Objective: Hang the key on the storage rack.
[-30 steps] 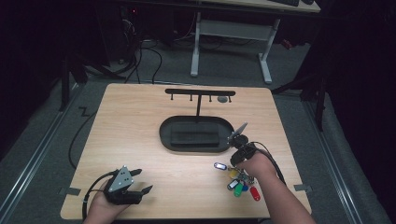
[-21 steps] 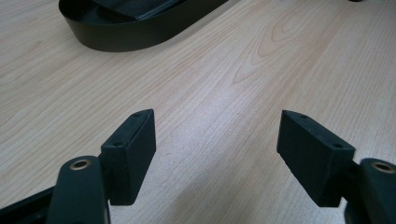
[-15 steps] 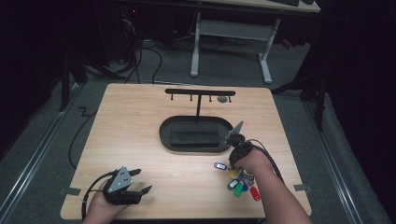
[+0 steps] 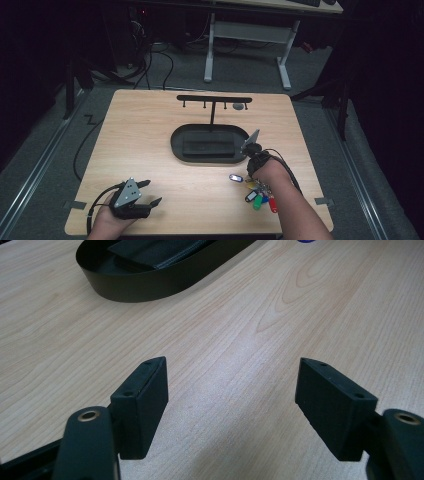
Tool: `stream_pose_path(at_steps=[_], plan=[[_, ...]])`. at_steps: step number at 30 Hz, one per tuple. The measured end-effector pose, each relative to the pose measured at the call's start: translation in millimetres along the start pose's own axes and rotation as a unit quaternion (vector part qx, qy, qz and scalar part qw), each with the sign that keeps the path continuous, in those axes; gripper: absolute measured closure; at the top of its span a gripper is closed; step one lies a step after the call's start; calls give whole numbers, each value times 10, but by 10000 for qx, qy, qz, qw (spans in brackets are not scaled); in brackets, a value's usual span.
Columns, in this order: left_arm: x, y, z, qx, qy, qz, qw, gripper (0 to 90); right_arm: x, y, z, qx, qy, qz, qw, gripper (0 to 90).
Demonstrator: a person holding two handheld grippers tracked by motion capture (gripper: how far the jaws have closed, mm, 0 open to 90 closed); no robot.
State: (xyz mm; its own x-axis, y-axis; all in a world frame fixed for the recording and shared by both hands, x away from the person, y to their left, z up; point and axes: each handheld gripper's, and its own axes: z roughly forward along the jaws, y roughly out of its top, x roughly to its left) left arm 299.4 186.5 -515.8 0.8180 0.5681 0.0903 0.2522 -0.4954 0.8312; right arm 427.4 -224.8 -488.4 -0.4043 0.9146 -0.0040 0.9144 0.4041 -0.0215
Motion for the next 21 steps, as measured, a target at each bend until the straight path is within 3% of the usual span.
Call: stream_pose_path(at_steps=[6, 9, 10, 12, 21], plan=[[-17, 9, -5, -9, 1, 43, 10000, 300, 20, -53, -1, -170, -22, -143, 9998, 870], [-31, 10, 3, -3, -4, 67, 10000, 300, 59, -74, -24, -168, -45, -384, 9991, 869], [-32, 9, 9, 16, -13, 72, 10000, 300, 93, -85, -61, -162, -29, -327, 9993, 869], [-35, 9, 23, 48, -24, 85, 9999, 300, 119, -106, -171, -246, -75, -656, 9975, 870], [-52, 17, 28, 43, -20, 125, 9999, 301, 179, -270, -745, -421, -342, -995, 9936, 875]])
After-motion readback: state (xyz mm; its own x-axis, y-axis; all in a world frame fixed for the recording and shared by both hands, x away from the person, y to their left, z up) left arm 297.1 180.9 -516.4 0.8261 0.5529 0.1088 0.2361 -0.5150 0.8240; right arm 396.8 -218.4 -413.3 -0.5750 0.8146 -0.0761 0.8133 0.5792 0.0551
